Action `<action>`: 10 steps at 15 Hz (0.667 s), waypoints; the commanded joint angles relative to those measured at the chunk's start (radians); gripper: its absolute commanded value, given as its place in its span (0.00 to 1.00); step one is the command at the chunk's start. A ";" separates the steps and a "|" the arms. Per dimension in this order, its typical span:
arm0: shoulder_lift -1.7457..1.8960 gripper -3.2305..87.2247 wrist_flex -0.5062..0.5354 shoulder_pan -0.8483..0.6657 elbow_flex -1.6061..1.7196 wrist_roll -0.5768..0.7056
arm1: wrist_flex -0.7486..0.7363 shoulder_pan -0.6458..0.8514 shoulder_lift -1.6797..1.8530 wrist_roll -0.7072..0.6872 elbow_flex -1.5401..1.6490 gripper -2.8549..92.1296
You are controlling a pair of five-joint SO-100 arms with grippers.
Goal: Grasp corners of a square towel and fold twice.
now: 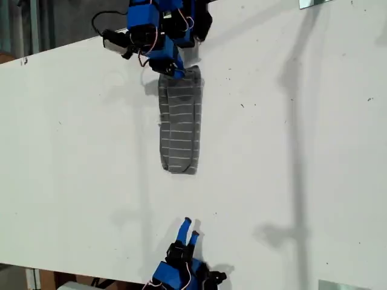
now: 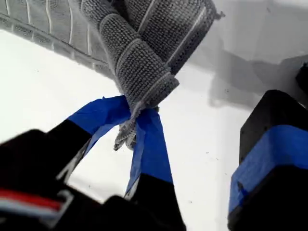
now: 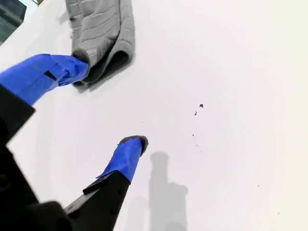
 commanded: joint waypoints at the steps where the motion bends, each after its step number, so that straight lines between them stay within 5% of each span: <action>1: 0.018 0.37 -0.012 -0.009 0.029 0.005 | 0.034 -0.069 0.156 0.106 -0.012 0.03; 6: 0.109 0.34 -0.023 0.009 0.074 0.006 | 0.055 -0.089 0.397 0.143 -0.034 0.03; 10: 0.109 0.32 -0.031 0.009 0.081 0.008 | -0.206 0.034 0.302 -0.232 -0.130 0.03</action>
